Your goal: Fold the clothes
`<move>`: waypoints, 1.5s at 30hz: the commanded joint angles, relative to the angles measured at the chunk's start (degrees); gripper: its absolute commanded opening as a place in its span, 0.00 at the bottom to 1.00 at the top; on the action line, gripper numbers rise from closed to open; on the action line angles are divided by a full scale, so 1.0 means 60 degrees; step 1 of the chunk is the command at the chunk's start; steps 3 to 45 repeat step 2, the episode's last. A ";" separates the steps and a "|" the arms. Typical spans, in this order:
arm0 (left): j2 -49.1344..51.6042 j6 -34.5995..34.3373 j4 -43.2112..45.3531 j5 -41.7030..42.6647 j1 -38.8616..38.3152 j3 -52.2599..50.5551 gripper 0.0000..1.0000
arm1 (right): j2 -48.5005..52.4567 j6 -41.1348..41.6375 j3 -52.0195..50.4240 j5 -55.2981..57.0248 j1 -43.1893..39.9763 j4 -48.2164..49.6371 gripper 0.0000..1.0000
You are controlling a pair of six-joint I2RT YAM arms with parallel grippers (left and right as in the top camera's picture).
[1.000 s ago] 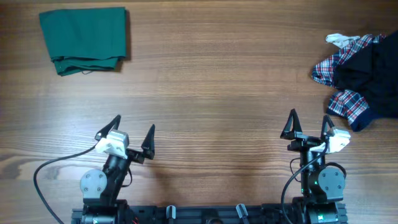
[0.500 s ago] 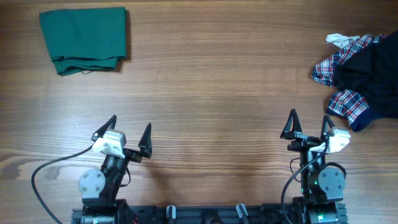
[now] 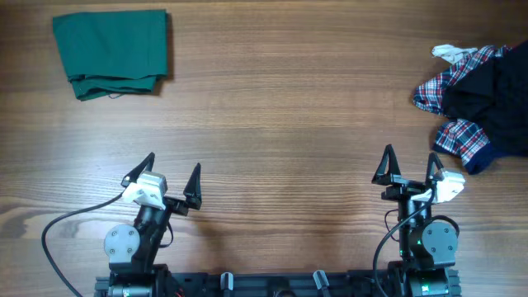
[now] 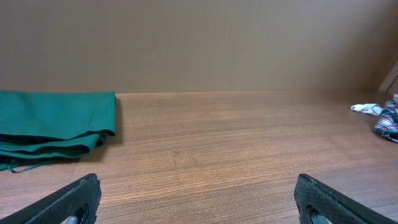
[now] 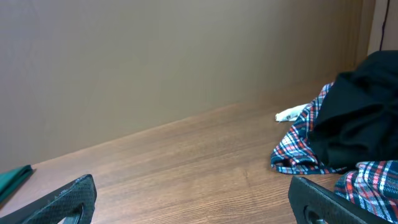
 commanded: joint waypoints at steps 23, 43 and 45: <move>-0.0095 0.0113 -0.0033 0.0091 0.0051 -0.0044 1.00 | -0.0058 0.0069 -0.0011 -0.0113 -0.0029 0.0036 1.00; -0.0095 0.0113 -0.0033 0.0091 0.0051 -0.0044 1.00 | -0.0058 0.0069 -0.0011 -0.0113 -0.0029 0.0036 1.00; -0.0095 0.0113 -0.0033 0.0091 0.0051 -0.0044 1.00 | -0.0058 0.0069 -0.0011 -0.0113 -0.0029 0.0036 1.00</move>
